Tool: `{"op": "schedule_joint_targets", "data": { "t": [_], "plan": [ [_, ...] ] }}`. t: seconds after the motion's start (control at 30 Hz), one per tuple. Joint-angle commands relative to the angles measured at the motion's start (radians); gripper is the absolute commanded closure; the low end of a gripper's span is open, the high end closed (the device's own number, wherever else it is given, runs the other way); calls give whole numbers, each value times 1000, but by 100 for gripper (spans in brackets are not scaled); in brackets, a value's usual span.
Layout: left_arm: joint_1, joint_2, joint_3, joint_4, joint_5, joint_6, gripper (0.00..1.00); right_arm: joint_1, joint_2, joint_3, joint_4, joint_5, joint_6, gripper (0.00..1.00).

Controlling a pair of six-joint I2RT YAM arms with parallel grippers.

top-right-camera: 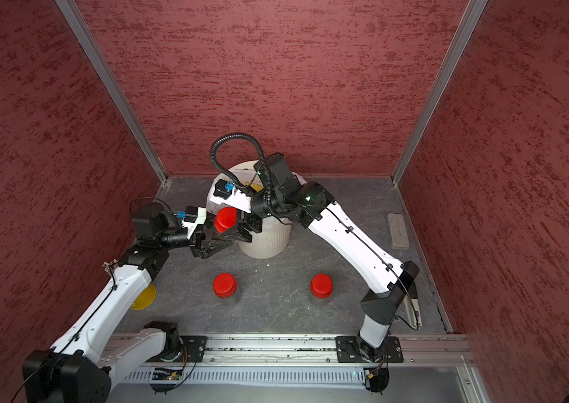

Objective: Empty moldy tea leaves from jars
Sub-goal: Unscrew the lid from the jar.

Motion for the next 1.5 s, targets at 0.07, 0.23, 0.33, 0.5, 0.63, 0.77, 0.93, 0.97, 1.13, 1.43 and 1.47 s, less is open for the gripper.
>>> {"op": "schedule_joint_targets", "data": {
  "t": [0.07, 0.23, 0.33, 0.5, 0.63, 0.77, 0.93, 0.97, 1.13, 1.43, 1.47],
  "plan": [
    [7, -2, 8, 0, -3, -4, 35, 1, -63, -18, 123, 125, 229, 1],
    [7, -5, 10, -13, -8, 9, 35, 11, -130, -89, 151, 201, 400, 1],
    [7, -4, 11, -14, -7, 9, 35, 30, -179, -164, 186, 226, 457, 1],
    [7, -5, 12, -11, -7, 8, 35, 53, -208, -233, 211, 271, 509, 1],
    [7, -9, 9, -9, -8, 8, 35, 74, -203, -247, 225, 323, 546, 1],
    [7, -10, 10, -9, -8, 8, 35, 82, -184, -247, 231, 362, 578, 1],
    [6, -12, 9, -9, -8, 9, 35, 90, -164, -249, 226, 370, 592, 1],
    [7, -11, 9, -10, -8, 8, 35, 92, -163, -250, 226, 374, 595, 1],
    [7, -9, 9, -9, -7, 8, 35, 93, -157, -256, 226, 388, 601, 1],
    [7, -12, 9, -9, -7, 8, 35, 96, -132, -254, 225, 393, 602, 5],
    [7, -11, 9, -9, -7, 9, 35, 95, -127, -252, 226, 391, 604, 6]
  ]
}}
